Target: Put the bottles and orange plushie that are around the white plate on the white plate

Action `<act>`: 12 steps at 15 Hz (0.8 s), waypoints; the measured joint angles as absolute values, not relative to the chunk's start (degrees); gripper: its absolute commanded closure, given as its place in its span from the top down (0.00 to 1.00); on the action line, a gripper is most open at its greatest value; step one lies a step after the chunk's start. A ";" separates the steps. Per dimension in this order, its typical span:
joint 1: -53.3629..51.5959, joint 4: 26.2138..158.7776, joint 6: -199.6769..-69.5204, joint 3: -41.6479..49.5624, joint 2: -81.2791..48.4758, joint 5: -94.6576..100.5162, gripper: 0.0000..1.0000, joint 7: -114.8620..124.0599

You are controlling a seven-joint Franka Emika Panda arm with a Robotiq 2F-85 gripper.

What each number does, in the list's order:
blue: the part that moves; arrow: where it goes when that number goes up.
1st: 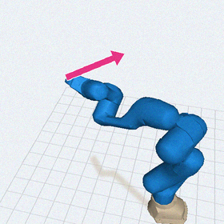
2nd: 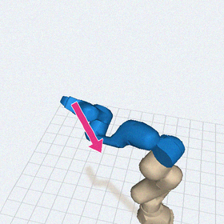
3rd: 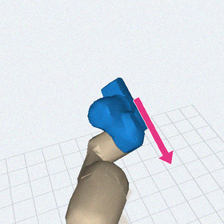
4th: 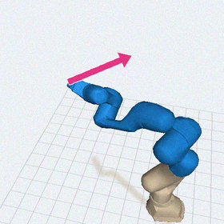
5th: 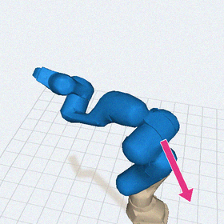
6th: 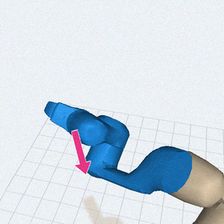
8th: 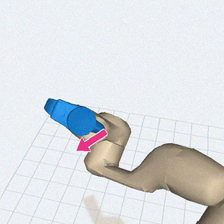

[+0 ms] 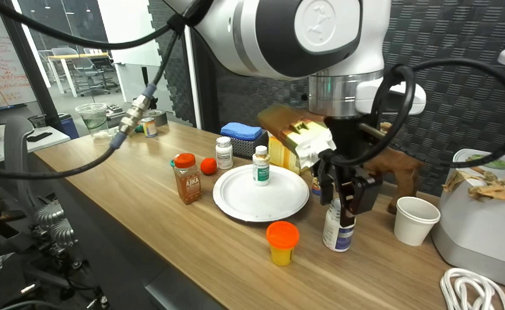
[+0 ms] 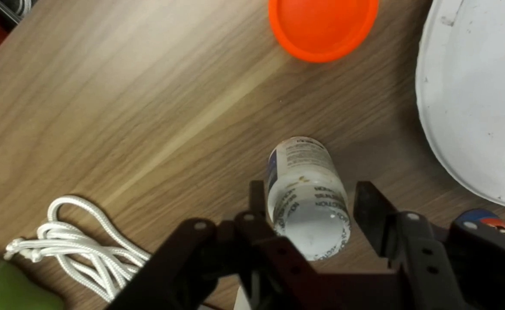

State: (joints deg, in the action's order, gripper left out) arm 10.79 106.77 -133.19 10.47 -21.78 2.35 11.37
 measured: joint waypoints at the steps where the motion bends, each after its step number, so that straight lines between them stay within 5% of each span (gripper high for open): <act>1: 10.78 106.72 -133.19 10.47 -21.82 2.35 0.20 11.37; 12: 6.32 104.87 -132.62 10.63 -17.86 11.39 0.19 13.25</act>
